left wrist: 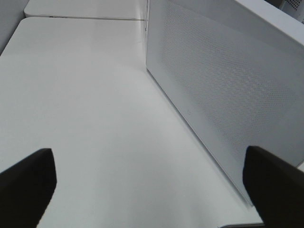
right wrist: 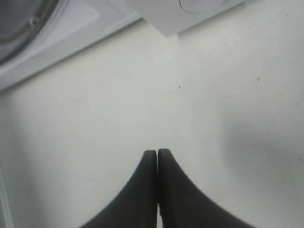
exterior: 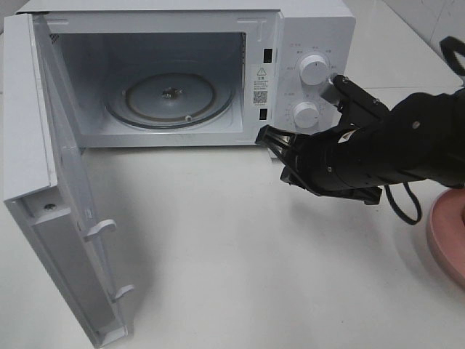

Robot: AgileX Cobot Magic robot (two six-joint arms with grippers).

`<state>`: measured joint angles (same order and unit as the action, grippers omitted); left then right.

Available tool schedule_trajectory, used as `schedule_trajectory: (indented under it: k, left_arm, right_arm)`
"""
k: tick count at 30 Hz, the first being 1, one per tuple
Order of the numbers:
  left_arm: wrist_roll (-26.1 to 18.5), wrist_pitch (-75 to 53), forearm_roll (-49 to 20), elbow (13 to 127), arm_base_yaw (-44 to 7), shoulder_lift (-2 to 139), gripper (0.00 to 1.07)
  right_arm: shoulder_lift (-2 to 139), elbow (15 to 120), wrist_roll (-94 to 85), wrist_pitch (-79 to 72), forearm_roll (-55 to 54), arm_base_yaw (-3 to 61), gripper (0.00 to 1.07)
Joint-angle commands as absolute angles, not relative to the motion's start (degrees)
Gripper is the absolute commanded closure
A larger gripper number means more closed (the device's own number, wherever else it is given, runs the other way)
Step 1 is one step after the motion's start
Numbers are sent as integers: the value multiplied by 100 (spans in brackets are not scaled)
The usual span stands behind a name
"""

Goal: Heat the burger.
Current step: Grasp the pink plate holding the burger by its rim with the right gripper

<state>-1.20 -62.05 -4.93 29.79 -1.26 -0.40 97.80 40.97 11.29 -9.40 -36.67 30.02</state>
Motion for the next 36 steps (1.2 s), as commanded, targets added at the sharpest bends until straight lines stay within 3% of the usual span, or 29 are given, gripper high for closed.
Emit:
schedule_trajectory:
  k: [1,7,19,20,21,22,23,24,25,28,29,30,31,36]
  left_arm:
    - [-120,-6131,-539,2968,-132,-115,7]
    - [-120,-6131,-539,2968,-132,-115,7]
    - [-120,-6131,-539,2968,-132,-115,7]
    - [-120,-6131,-539,2968,-132,-115,7]
    - [-120,-6131,-539,2968,-132,-115,7]
    - [-120,-6131,-539,2968,-132,-115,7]
    - [-120,-6131,-539,2968,-132,-115,7]
    - [-120,-6131,-539,2968,-132,-115,7]
    - [-120,-6131,-539,2968,-132,-115,7]
    - [-120,-6131,-539,2968,-132,-115,7]
    - [-120,-6131,-539,2968,-132,-115,7]
    - [-120,-6131,-539,2968,-132,-115,7]
    - [-120,-6131,-539,2968,-132,-115,7]
    - [-120,-6131,-539,2968,-132,-115,7]
  right_arm:
    - [9482,4097,579,275,-2928,2630,105]
    - [9053,4097,413,1656,-1467,2194,103]
    - [8285,4102,413,3512,172,1473,97]
    - [8176,4102,413,3678,338,1346,89]
    - [8176,4102,413,3678,338,1346,89]
    - [8096,4102,413,3753,476,1232,76]
    - [8096,4102,413,3753,476,1232,76]
    - [8073,4102,413,3782,533,1175,66]
    - [8067,4102,418,3827,653,1089,43]
    - [8067,4097,435,3827,710,1060,33]
    - [8067,4097,458,3827,819,1003,12]
    - [8067,4097,458,3827,819,1003,12]
    - [8067,4097,464,3822,911,1003,4]
    - [8176,4097,602,3667,940,1003,6]
